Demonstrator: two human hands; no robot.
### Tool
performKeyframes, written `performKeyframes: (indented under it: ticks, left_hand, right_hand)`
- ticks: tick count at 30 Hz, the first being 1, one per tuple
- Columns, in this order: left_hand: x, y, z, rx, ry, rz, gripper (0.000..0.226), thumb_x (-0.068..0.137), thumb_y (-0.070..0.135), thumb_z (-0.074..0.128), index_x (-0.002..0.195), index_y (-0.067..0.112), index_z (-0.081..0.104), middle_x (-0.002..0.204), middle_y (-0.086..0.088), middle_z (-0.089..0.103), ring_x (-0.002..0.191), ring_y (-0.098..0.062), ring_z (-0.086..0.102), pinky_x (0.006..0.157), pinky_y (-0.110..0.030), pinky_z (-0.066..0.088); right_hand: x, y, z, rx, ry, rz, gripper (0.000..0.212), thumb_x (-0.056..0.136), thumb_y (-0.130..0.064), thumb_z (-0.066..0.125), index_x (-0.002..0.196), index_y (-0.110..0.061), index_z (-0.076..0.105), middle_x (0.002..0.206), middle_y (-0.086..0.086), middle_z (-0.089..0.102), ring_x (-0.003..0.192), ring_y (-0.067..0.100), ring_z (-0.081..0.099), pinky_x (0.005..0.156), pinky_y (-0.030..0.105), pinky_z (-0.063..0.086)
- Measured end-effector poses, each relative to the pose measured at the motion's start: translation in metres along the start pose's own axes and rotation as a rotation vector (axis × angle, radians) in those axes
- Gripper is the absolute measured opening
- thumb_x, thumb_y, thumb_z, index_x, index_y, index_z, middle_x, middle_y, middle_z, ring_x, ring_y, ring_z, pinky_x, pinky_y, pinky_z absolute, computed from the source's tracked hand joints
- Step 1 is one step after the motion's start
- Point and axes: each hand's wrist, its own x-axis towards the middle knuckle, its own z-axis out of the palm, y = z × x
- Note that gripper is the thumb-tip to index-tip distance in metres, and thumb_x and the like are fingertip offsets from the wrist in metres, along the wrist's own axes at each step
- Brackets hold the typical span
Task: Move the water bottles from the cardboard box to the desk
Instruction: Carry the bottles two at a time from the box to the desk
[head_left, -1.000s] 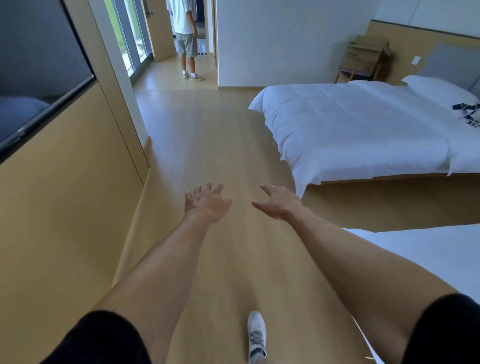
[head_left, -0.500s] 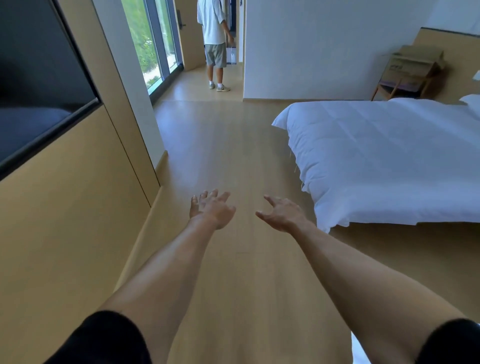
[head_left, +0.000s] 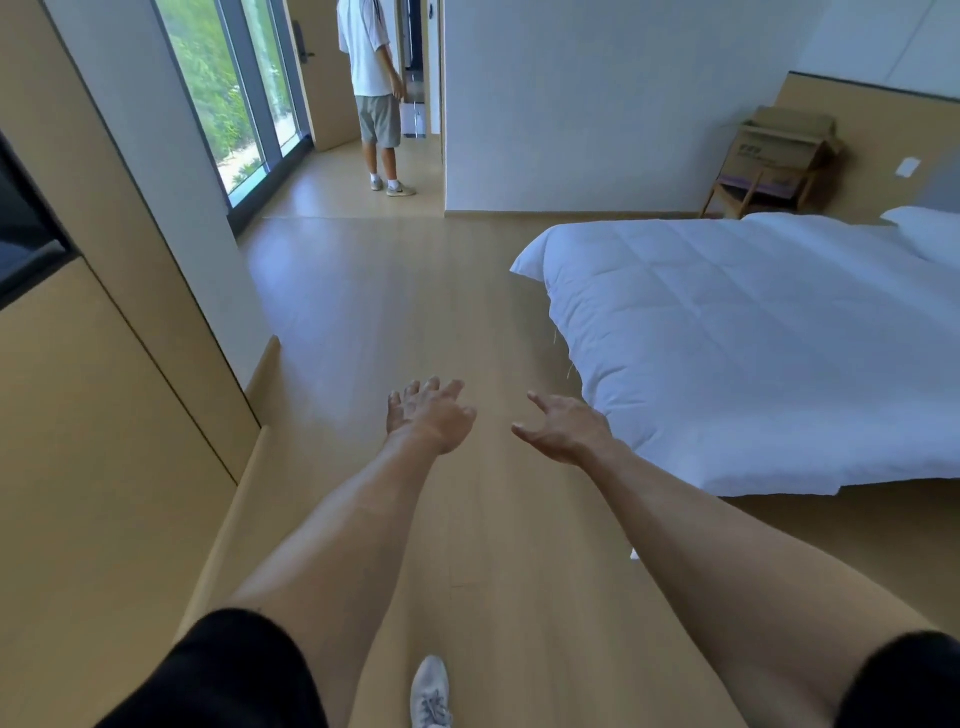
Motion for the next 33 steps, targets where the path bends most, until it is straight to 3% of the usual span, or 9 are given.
performKeyframes:
  ticks: [13,25,33]
  left_hand:
    - [0.252,-0.033,-0.074,0.022,-0.015,0.063,0.053,0.102,0.048,0.034,0.154,0.035,0.033,0.160,-0.001,0.033,0.149,-0.026,0.026,0.122,-0.050,0.017]
    - [0.453,-0.030,-0.095,0.033,-0.009,0.000,0.055,0.102,0.051,0.035,0.154,0.034,0.032,0.162,-0.002,0.031,0.150,-0.027,0.024,0.123,-0.050,0.014]
    - [0.609,0.001,-0.134,0.005,-0.007,-0.067,0.055,0.103,0.049,0.035,0.155,0.034,0.031,0.163,-0.002,0.030,0.151,-0.025,0.022,0.124,-0.048,0.013]
  right_hand:
    - [0.242,-0.054,-0.064,0.011,0.004,0.060,0.072,0.094,-0.066,0.045,0.156,-0.035,0.028,0.160,0.000,0.037,0.148,0.021,0.030,0.119,0.047,0.027]
    - [0.454,-0.051,-0.091,0.050,-0.023,0.005,0.072,0.094,-0.064,0.046,0.157,-0.034,0.027,0.161,0.000,0.034,0.149,0.022,0.028,0.120,0.045,0.025]
    - [0.620,-0.041,-0.147,0.055,-0.065,-0.047,0.072,0.094,-0.064,0.045,0.157,-0.034,0.027,0.162,-0.001,0.033,0.150,0.022,0.028,0.119,0.043,0.023]
